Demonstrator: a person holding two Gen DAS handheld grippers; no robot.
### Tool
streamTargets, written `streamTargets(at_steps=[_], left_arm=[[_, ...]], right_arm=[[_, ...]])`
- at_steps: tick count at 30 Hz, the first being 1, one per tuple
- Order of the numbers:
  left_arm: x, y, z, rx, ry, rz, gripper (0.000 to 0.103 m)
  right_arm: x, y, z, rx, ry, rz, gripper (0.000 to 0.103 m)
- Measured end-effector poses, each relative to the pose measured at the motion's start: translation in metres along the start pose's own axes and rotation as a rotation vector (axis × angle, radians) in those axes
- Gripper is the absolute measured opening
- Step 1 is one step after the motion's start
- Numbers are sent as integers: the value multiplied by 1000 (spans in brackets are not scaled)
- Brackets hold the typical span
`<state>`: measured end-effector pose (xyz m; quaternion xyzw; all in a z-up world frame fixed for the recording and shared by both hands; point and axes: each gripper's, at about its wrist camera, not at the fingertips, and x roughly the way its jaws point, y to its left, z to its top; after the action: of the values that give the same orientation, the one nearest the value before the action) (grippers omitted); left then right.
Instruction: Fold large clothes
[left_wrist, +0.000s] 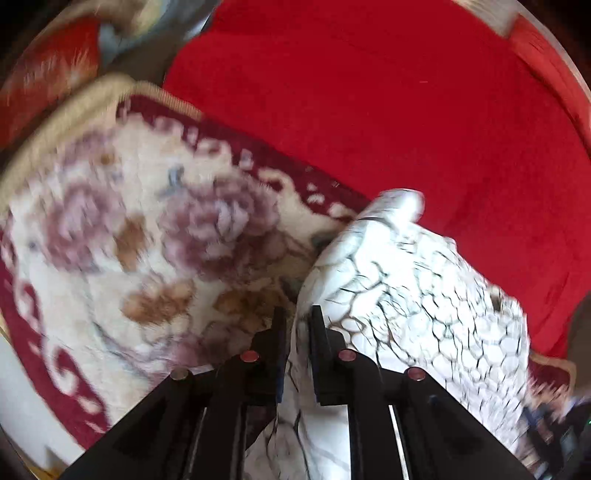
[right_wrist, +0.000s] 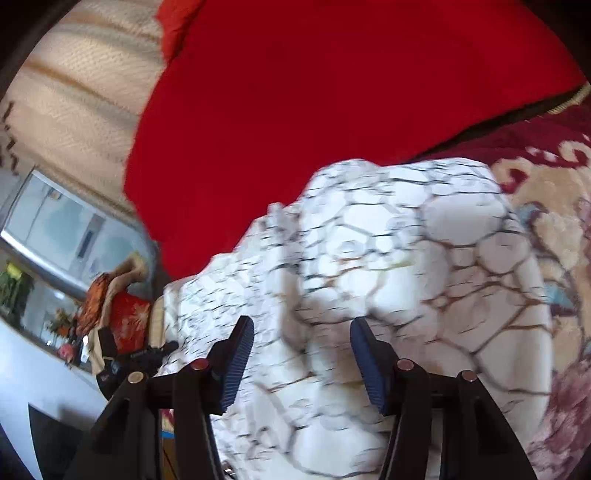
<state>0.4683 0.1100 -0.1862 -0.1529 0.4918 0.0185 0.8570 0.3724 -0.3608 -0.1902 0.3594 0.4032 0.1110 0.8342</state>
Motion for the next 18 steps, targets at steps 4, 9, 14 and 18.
streamTargets(at_steps=[4, 9, 14, 18], left_arm=[[-33, -37, -17, 160, -62, -53, 44], [-20, -84, -50, 295, -53, -60, 72], [45, -97, -74, 357, 114, 69, 72], [37, -99, -77, 368, 92, 60, 73]], right_arm=[[1, 21, -2, -56, 1, 48, 44], [27, 22, -8, -17, 69, 41, 43], [59, -2, -11, 41, 149, -5, 39], [33, 12, -8, 2, 54, 28, 40]])
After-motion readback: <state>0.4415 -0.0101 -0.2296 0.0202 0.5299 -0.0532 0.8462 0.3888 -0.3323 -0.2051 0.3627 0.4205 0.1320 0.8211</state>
